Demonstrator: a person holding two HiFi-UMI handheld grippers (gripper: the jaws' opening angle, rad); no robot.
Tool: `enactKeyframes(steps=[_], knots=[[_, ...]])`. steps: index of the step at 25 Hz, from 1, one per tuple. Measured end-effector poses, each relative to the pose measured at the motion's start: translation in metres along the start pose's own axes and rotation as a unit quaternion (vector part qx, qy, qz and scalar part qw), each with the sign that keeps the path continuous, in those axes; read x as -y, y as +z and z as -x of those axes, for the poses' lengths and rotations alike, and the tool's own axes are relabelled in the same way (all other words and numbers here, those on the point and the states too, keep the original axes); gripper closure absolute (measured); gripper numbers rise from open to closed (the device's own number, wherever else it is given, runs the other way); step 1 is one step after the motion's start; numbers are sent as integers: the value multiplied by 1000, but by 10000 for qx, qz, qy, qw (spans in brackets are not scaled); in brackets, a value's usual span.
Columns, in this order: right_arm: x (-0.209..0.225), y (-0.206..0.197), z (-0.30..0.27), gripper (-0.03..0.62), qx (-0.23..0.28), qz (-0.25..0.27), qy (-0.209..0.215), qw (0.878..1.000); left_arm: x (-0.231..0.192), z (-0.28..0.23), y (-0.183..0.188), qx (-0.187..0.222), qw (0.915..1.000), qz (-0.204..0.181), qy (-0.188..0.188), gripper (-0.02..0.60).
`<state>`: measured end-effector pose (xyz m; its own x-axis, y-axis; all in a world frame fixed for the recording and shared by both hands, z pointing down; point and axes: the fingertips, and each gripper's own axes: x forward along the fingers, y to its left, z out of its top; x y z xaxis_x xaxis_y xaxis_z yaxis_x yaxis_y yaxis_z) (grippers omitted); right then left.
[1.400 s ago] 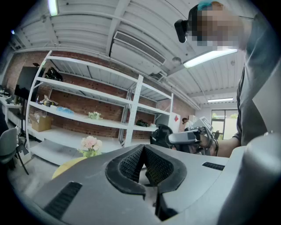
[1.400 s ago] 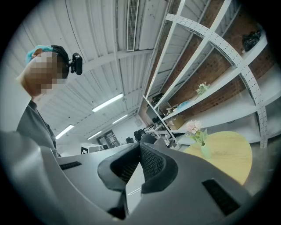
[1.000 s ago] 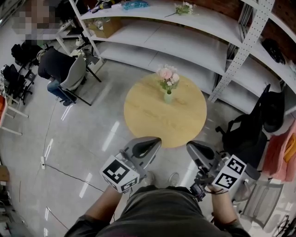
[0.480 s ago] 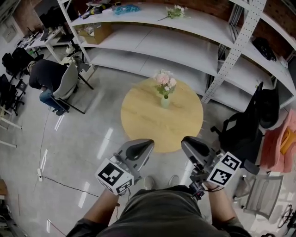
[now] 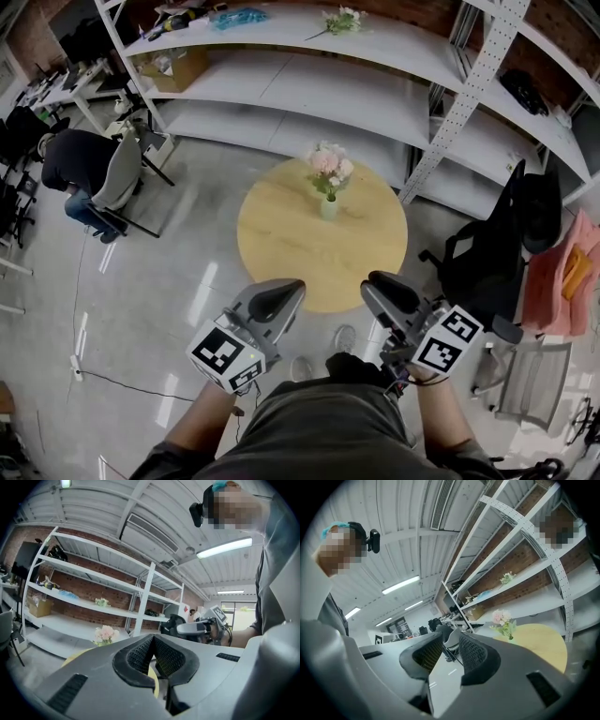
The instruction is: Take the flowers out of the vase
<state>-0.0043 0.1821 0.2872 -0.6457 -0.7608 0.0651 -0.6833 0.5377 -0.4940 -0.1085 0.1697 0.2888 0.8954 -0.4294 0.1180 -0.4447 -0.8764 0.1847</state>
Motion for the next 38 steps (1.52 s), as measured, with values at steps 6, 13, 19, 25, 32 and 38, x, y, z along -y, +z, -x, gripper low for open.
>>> enactKeyframes(steps=[6,13,19,25,32,38], knots=[[49,7,-25,487,-160,-138,40,9998,-30,-32,-4,-148,9997,108,171,572],[125,17,-66,439,-562,-216,251,9979,-70,-90,-1,-311,9978,193,556,572],[190,21,-97,412,-865,-236,446,9950,-105,-136,-11,-471,9939,374,920,572],[247,-6,-131,382,-1295,108,633,9895,-131,-167,-34,-707,9884,580,1210,572],[284,-36,-167,382,-1620,396,722,9834,-155,-178,-65,-918,9823,747,1455,572],[301,-62,-167,382,-1735,170,444,9837,-196,-198,-112,-1056,9805,729,1486,572]])
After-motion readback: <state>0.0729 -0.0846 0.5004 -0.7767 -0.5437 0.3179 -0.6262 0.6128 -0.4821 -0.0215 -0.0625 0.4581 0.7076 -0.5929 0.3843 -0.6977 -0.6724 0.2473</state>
